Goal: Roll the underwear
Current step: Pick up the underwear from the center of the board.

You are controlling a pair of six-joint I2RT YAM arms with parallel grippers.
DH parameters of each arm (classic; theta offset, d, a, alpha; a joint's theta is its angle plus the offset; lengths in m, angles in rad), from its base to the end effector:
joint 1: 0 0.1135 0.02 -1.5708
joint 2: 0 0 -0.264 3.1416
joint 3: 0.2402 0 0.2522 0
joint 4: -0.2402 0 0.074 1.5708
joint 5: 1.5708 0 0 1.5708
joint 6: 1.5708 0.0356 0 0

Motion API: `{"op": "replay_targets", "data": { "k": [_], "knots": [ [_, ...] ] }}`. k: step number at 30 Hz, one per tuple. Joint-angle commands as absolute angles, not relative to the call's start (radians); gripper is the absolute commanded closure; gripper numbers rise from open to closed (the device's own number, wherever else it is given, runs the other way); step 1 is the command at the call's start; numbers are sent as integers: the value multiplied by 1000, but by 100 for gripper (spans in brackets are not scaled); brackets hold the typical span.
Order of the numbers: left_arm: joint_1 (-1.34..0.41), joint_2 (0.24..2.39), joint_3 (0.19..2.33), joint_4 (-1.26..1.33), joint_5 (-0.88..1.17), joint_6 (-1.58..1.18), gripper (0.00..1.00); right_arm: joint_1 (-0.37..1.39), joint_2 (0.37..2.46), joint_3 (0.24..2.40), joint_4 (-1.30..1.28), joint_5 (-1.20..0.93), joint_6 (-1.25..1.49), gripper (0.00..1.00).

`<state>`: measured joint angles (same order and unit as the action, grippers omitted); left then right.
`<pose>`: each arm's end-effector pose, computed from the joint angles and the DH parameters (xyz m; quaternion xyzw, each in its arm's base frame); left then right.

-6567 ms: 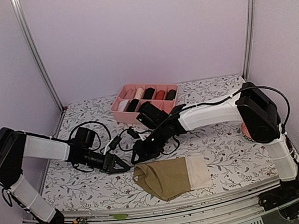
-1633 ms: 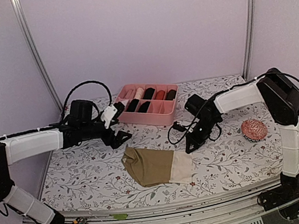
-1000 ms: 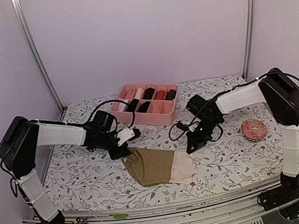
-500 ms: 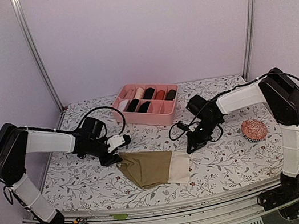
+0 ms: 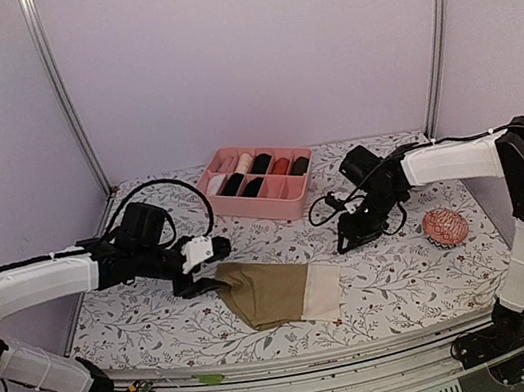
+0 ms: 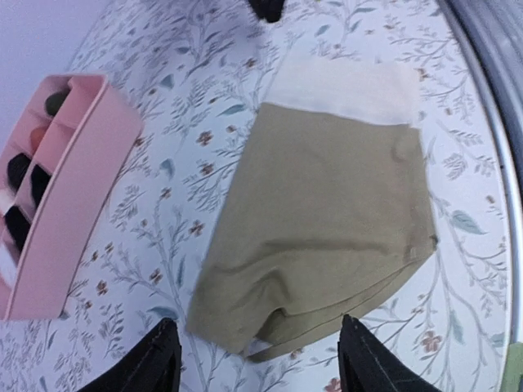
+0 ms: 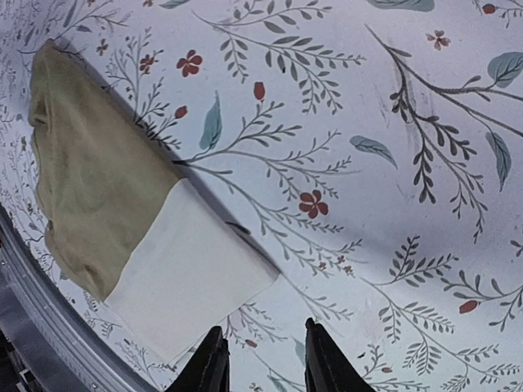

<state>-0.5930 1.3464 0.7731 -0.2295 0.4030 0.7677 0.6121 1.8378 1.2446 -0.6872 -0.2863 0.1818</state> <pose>0.2192 -0.1646 0.2116 0.6297 0.6590 -0.1528 0.3818 0.2866 0.2135 0.1773 -0.2292 0.9524 0.1855 0.0775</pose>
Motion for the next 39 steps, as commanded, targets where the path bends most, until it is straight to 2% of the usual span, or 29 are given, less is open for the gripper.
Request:
{"op": "replay_targets", "data": {
  "k": [1,7,13,17,19,21,27,33,39],
  "knots": [
    [-760,1347,712,-284,502,801,41,611,1668,1126,-603,-427,232,67],
    [-921,1473,704,-246,437,802,49,612,1510,935,-455,-532,326,67],
    [-951,1587,720,-182,364,811,50,624,1339,794,-313,-507,357,66],
    [-953,1671,756,-166,285,805,51,654,1233,735,-254,-436,320,60],
    [-953,1708,775,-187,263,811,57,677,1191,714,-240,-403,288,57],
    [-953,1728,784,-211,252,823,69,708,1167,708,-249,-357,249,56],
    [-930,1729,776,-316,249,851,99,840,1162,714,-281,-228,148,55],
    [-914,1669,767,-440,363,849,100,1089,1263,727,-284,-22,31,58],
    [-905,1713,809,-491,421,831,100,1240,1416,722,-242,57,-40,60]
  ]
}}
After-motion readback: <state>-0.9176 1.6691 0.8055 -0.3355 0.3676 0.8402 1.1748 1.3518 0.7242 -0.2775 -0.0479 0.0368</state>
